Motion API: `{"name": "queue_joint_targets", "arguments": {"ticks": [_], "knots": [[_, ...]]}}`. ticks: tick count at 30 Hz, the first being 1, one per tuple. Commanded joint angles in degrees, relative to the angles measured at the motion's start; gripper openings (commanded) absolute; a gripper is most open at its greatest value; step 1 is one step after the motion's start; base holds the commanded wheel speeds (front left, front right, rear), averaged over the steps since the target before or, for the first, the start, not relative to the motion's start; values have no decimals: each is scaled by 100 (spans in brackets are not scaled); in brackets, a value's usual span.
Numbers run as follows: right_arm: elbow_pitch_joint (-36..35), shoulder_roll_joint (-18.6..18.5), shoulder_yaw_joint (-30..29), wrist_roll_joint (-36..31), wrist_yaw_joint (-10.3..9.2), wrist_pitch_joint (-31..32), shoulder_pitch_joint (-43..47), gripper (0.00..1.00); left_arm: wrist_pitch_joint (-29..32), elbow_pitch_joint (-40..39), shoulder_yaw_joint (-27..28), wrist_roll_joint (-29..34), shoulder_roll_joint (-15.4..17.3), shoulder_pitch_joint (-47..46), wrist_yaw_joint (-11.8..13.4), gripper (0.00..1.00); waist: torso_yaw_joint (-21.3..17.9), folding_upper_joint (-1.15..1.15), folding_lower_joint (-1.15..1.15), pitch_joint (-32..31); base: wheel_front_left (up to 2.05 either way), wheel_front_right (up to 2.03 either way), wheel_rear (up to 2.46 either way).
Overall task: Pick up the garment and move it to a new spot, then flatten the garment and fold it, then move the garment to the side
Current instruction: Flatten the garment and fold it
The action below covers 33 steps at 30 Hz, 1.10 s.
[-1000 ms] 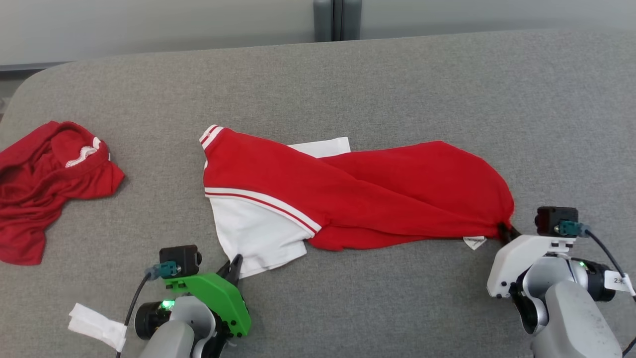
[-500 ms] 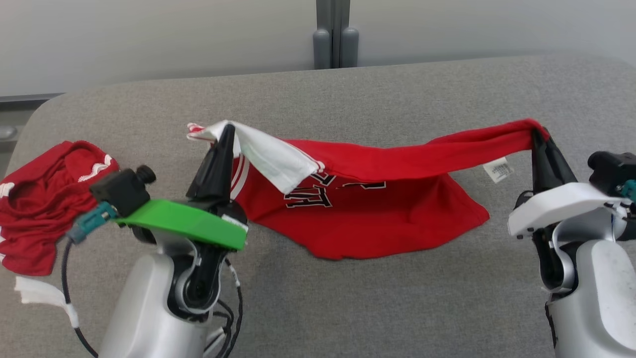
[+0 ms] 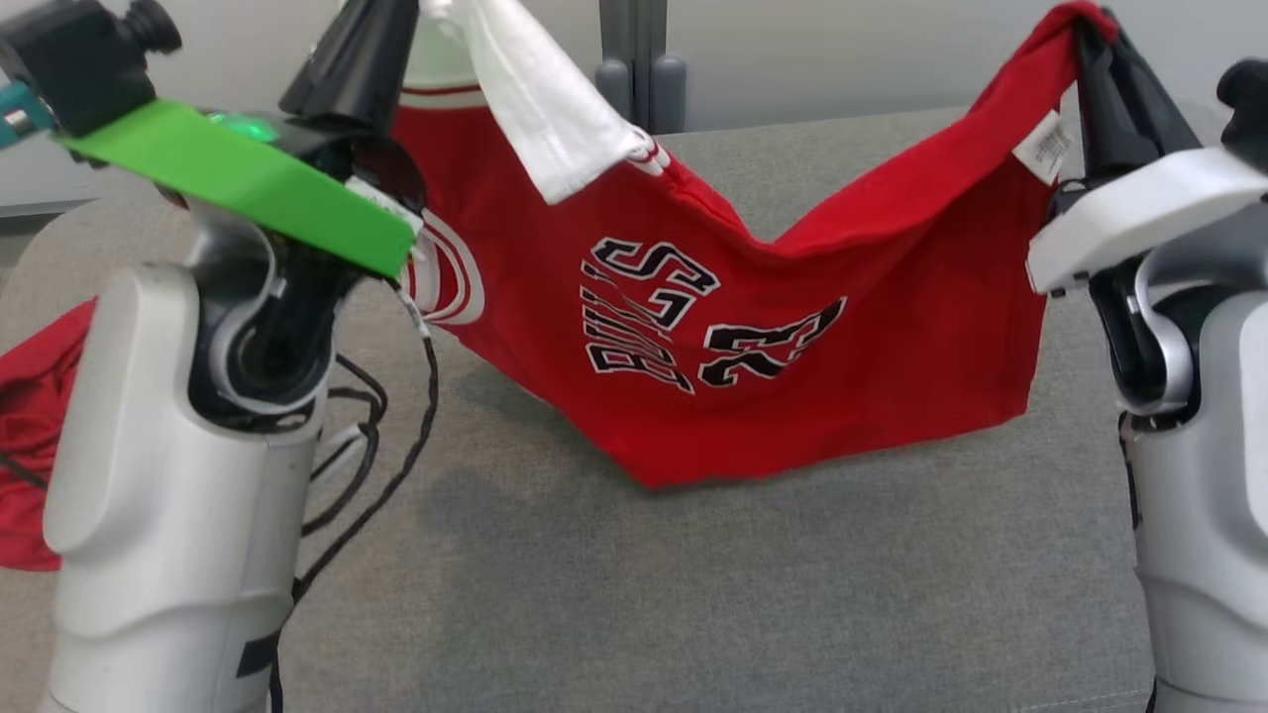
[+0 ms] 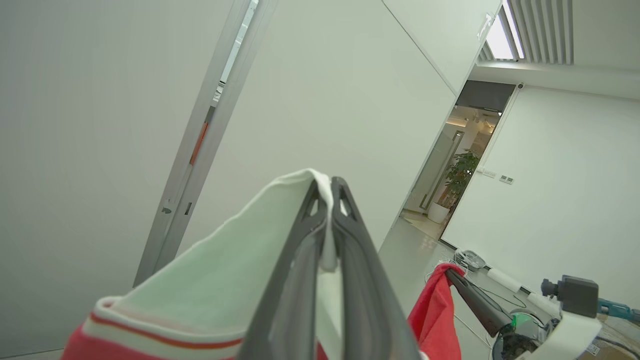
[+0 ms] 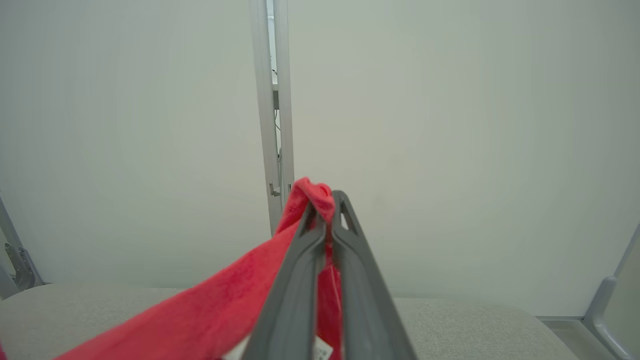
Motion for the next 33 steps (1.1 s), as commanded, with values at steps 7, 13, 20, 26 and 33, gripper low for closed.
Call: {"name": "queue_joint_targets", "arguments": {"ticks": [7,13,20,26,33], "knots": [[722,-145,301,773,-4,562,-1481,0,77,477,185,176,134,-1336,156,0,-359,0,0,1243,0,0,0],[1851,63,205,867,-3,58,-3190,0,-329,1088,-51,1284,777,-2675,65,0,-731,0,0,2337,0,0,0],[2949,260,-307,518,-3,-1671,-4821,0,-2000,1607,-117,1952,903,-4115,-32,0,-764,0,0,2825,0,0,0],[3471,86,-678,217,-3,-2611,-5387,0,-2558,1371,-285,1761,827,-4619,-46,0,-515,0,0,3055,0,0,0],[4183,-88,-607,-22,-3,-2766,-4686,0,-2590,1535,-645,1295,910,-3412,-45,0,-206,0,0,3203,0,0,0]]}}
